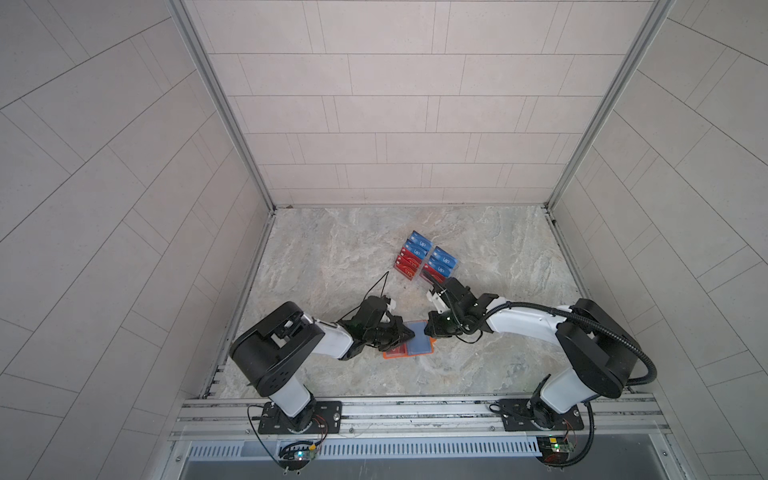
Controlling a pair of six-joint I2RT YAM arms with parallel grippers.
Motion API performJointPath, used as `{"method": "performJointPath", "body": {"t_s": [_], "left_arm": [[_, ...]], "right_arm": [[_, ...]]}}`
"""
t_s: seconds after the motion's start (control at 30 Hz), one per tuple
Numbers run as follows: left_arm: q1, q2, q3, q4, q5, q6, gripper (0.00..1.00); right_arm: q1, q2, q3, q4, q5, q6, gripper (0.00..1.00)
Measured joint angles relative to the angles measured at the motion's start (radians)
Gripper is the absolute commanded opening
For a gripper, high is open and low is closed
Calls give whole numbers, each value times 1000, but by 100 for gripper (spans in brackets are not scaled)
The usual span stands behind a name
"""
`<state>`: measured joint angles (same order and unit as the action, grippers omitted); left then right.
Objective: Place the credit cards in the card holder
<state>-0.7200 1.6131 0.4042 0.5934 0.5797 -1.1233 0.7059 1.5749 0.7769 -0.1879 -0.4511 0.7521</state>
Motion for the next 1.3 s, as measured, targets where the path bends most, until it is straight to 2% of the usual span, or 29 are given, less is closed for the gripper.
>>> {"method": "performJointPath", "body": {"t_s": [0.37, 0.9, 1.3], "left_arm": [[20, -36, -40, 5, 23, 33, 0], [31, 3, -89, 155, 96, 58, 0], [31, 11, -107, 190, 108, 60, 0]], "right_arm": [[-7, 0, -16, -8, -6, -6, 12], [-7, 1, -28, 5, -54, -11, 12], [-7, 1, -49, 38, -86, -7, 12]]}}
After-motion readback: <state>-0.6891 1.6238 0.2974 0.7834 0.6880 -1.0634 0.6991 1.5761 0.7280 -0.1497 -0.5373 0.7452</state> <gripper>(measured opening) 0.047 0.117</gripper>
